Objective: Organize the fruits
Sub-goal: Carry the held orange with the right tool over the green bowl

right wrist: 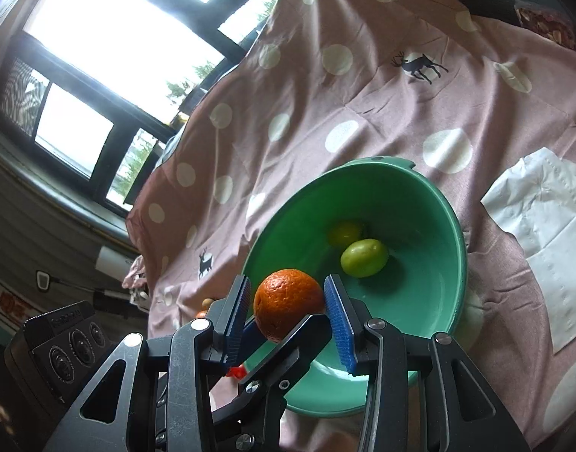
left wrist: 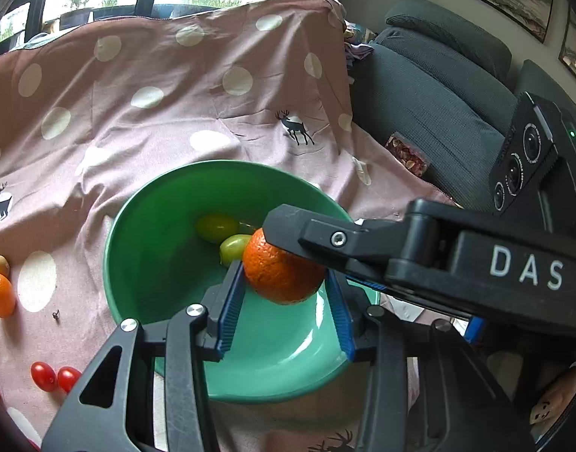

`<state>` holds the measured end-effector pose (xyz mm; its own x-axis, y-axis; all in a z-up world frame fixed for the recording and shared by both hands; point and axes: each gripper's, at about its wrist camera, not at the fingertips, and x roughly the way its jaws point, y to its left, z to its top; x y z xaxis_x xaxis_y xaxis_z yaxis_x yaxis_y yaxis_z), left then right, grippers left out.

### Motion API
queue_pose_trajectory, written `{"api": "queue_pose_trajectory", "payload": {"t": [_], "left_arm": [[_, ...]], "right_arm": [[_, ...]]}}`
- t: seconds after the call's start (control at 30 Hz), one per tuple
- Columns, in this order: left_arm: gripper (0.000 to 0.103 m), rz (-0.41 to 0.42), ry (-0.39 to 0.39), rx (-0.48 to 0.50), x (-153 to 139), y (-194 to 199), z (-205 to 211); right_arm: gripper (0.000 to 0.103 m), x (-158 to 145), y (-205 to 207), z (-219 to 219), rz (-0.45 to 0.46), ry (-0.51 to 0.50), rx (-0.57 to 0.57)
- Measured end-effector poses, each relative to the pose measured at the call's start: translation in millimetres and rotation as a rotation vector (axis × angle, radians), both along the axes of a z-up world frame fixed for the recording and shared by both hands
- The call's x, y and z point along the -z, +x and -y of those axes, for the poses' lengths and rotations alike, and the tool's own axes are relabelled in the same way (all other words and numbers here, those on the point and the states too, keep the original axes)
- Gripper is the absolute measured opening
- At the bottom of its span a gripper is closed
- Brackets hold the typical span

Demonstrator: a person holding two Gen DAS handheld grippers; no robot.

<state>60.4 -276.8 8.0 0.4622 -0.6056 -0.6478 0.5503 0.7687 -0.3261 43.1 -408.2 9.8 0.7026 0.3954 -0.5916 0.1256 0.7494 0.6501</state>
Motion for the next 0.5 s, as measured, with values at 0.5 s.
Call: {"api": "queue_pose_trajectory", "payload": {"t": [0.5], "left_arm": [[0.043,-0.071,-0.007,-0.002,20.2,8.8,7.6]], "right_arm": [[0.045,14.9,9.7,1.1,-0.091,-0.058,0.025]]}}
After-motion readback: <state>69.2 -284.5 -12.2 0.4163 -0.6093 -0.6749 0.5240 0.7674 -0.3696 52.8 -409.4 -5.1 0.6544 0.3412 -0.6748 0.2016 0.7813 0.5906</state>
